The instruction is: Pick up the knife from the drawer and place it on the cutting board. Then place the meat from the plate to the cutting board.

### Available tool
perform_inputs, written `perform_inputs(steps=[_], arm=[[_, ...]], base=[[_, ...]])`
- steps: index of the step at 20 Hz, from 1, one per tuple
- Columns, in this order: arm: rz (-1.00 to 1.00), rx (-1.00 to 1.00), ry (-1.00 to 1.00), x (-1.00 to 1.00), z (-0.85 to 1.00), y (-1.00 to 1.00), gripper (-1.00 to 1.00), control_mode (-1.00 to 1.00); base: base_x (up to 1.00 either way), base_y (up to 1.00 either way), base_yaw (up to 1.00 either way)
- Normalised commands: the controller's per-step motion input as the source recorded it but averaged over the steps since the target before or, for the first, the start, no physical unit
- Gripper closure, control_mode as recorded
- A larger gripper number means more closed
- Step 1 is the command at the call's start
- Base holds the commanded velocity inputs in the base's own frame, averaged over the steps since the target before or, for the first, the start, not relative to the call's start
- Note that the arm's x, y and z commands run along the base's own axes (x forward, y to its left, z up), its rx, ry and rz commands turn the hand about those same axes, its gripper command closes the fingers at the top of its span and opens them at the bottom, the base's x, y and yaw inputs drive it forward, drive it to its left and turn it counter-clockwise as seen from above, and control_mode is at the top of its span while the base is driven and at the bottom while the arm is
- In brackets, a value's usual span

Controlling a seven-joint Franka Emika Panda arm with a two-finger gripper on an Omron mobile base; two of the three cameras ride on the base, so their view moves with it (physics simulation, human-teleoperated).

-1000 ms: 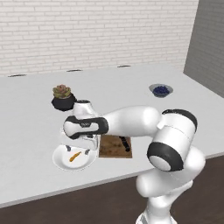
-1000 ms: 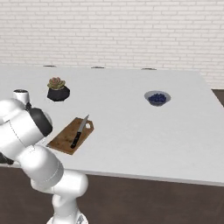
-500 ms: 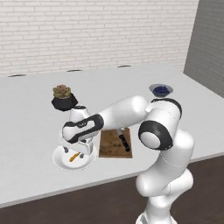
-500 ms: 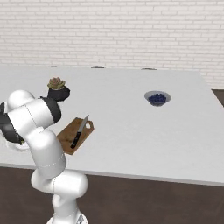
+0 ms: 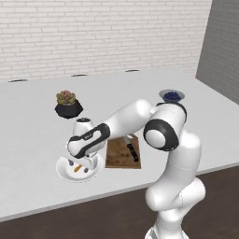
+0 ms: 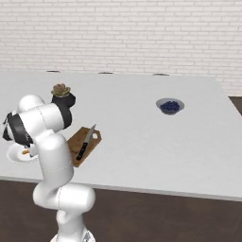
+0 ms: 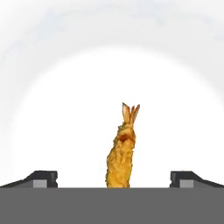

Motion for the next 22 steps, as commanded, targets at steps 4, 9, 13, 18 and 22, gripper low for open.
perform_inputs(steps=[4, 9, 13, 18, 22], arm=[[-0.08, -0.02, -0.06, 0.12, -0.22, 0.04, -1.0, -1.0], [-0.05, -0.02, -0.09, 0.0, -0.45, 0.0, -1.0, -1.0], [-0.02, -0.01, -0.12, 0.0, -0.54, -0.01, 1.0, -1.0], [0.0, 0.0, -0.07, 0.0, -0.35, -0.21, 1.0, -1.0], [0.0, 0.0, -0.06, -0.07, -0.22, -0.39, 1.0, -1.0]], base=[[0.0, 0.0, 0.0], [0.0, 0.0, 0.0], [0.0, 0.0, 0.0], [0.0, 0.0, 0.0], [0.0, 0.0, 0.0]])
